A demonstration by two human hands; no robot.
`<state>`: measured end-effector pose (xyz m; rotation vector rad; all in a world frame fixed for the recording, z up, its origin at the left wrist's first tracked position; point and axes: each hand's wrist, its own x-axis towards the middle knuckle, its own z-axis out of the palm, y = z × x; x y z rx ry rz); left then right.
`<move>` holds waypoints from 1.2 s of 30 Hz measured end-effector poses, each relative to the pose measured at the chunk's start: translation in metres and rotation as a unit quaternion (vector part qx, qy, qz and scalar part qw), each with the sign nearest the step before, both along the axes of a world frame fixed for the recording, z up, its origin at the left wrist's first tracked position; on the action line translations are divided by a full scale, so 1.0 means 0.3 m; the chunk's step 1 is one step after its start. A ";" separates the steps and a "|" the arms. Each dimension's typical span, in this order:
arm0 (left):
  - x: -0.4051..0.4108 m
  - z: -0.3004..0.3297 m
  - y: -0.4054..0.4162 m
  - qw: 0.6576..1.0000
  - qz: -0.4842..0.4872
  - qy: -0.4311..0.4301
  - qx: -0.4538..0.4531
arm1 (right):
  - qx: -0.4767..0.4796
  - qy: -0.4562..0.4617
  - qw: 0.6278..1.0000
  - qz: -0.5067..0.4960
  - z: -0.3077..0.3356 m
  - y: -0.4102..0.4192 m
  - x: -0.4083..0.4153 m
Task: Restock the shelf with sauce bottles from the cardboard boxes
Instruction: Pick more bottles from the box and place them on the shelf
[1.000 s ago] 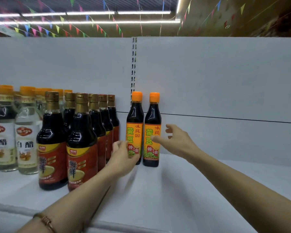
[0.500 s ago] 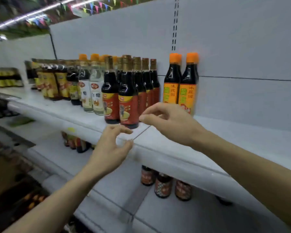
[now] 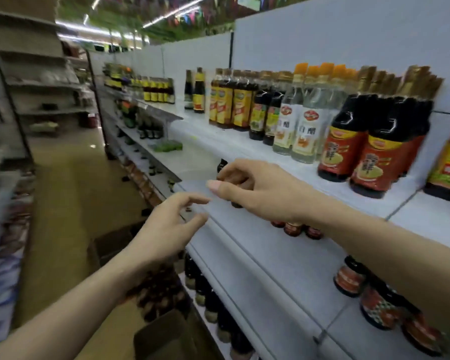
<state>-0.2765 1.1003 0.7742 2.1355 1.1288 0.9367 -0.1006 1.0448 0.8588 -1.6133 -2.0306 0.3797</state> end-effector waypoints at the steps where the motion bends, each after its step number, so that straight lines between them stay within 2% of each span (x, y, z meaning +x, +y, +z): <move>1: -0.069 0.001 0.041 1.000 0.004 0.005 -0.001 | 0.001 0.001 1.000 0.010 -0.005 0.054 -0.064; 7: -0.476 -0.036 0.303 0.996 0.048 0.080 0.000 | -0.016 -0.006 0.997 0.072 -0.086 0.380 -0.423; 12: -0.707 -0.098 0.526 0.991 0.073 0.110 -0.035 | -0.061 -0.026 0.994 0.091 -0.167 0.642 -0.588; 19: -0.862 -0.237 0.887 0.983 0.089 0.133 -0.085 | -0.135 -0.036 0.983 0.119 -0.332 1.062 -0.713; 22: -0.925 -0.232 1.021 0.978 0.114 0.139 -0.110 | -0.166 -0.010 0.978 0.128 -0.361 1.252 -0.770; 28: -1.068 -0.226 1.248 0.971 0.156 0.153 -0.099 | -0.192 -0.006 0.969 0.155 -0.377 1.581 -0.925; 36: -1.196 -0.323 1.676 0.976 0.085 0.160 -0.121 | -0.204 0.009 0.973 0.111 -0.485 1.923 -1.097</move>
